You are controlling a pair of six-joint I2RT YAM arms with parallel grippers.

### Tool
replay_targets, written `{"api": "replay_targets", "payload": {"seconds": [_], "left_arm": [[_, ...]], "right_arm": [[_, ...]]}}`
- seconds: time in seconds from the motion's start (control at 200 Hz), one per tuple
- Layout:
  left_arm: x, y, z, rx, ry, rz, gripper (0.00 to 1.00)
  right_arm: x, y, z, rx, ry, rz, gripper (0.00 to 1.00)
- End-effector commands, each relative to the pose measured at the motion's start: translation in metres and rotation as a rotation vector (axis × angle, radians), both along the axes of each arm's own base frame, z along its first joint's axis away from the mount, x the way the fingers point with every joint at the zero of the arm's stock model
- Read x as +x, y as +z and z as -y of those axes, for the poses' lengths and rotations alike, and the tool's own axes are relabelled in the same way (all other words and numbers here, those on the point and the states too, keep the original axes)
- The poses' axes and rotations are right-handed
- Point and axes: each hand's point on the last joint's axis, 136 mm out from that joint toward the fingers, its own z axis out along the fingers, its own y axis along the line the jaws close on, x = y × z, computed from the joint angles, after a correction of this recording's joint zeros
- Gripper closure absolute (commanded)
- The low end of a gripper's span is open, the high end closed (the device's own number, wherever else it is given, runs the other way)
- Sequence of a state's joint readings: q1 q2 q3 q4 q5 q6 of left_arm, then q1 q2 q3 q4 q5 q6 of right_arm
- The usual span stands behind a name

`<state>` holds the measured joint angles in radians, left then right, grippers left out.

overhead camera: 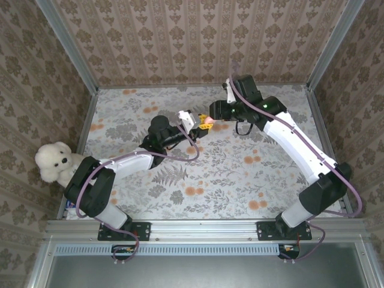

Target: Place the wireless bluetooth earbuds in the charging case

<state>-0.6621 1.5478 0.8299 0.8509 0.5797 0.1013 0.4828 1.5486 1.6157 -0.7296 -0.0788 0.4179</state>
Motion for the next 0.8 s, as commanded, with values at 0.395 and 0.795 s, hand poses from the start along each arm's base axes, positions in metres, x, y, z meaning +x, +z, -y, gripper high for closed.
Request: {"api": "replay_targets", "payload": {"seconds": [0.395, 0.795], "left_arm": [[0.041, -0.13, 0.021, 0.108, 0.159, -0.974, 1.0], [0.025, -0.218, 0.022, 0.168, 0.257, -1.282, 0.84]], "right_arm": [[-0.004, -0.09, 0.09, 0.043, -0.377, -0.15, 0.37], [-0.004, -0.103, 0.09, 0.047, -0.394, -0.175, 0.37]]}}
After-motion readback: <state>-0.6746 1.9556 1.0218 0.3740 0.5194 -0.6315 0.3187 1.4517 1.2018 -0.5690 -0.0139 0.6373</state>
